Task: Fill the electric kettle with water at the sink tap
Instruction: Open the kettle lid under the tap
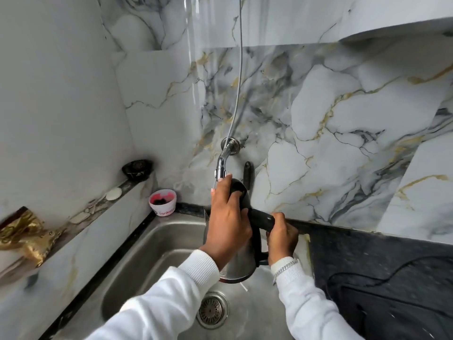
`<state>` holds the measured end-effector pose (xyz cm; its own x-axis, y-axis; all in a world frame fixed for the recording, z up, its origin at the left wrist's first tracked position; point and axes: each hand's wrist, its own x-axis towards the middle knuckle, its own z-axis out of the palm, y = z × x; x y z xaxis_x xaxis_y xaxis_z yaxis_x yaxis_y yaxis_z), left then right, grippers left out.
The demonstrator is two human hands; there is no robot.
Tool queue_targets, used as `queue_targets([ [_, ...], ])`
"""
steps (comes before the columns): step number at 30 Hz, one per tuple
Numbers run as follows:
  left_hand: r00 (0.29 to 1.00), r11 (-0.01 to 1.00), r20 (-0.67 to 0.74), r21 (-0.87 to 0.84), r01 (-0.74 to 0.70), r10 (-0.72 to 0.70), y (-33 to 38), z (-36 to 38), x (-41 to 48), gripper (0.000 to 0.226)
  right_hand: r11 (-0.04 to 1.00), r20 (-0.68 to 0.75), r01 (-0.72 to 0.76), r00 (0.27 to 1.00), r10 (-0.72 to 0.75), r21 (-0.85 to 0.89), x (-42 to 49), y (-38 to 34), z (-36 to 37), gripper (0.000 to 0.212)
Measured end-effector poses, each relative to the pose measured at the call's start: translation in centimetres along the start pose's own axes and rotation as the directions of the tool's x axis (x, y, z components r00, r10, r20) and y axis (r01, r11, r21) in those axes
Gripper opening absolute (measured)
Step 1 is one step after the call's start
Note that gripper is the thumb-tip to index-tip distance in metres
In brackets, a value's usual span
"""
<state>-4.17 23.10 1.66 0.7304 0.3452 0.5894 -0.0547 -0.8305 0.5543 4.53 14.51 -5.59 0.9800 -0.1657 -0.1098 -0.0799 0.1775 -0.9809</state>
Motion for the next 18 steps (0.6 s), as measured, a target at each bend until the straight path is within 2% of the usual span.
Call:
queue_targets([
  [3, 0.984, 0.982, 0.064, 0.072, -0.173, 0.168, 0.0, -0.5, -0.3, 0.044, 1.000, 0.008, -0.010, 1.000, 0.010, 0.008, -0.2, 0.7, 0.2, 0.035],
  [5, 0.958, 0.962, 0.108, 0.040, -0.271, 0.266, 0.3, -0.9, -0.3, 0.059, 1.000, 0.030, -0.007, 1.000, 0.007, 0.005, -0.5, 0.8, 0.6, 0.035],
  [7, 0.943, 0.953, 0.134, -0.029, -0.302, 0.303, 0.9, -1.4, -0.1, 0.068, 0.999, 0.047, -0.039, 0.998, 0.038, 0.018, -1.0, 0.8, 0.8, 0.033],
  [10, 0.942, 0.949, 0.188, -0.204, -0.241, 0.280, 1.1, -1.8, 0.7, 0.074, 0.977, 0.043, -0.165, 0.986, 0.160, 0.134, -1.3, 0.9, 1.1, 0.031],
  [13, 0.960, 0.916, 0.229, -0.398, -0.059, 0.161, 0.5, -2.1, 2.1, 0.075, 0.954, 0.062, -0.240, 0.971, 0.233, 0.179, -1.4, 0.9, 1.4, 0.027],
  [15, 0.970, 0.901, 0.213, -0.432, -0.016, 0.119, 0.4, -2.1, 3.3, 0.066, 0.941, 0.070, -0.261, 0.965, 0.252, 0.213, -1.3, 1.1, 1.6, 0.026],
  [18, 0.976, 0.916, 0.185, -0.400, -0.031, 0.113, 0.0, -2.0, 4.3, 0.060, 0.931, 0.089, -0.253, 0.967, 0.238, 0.264, -1.1, 1.4, 1.9, 0.026],
])
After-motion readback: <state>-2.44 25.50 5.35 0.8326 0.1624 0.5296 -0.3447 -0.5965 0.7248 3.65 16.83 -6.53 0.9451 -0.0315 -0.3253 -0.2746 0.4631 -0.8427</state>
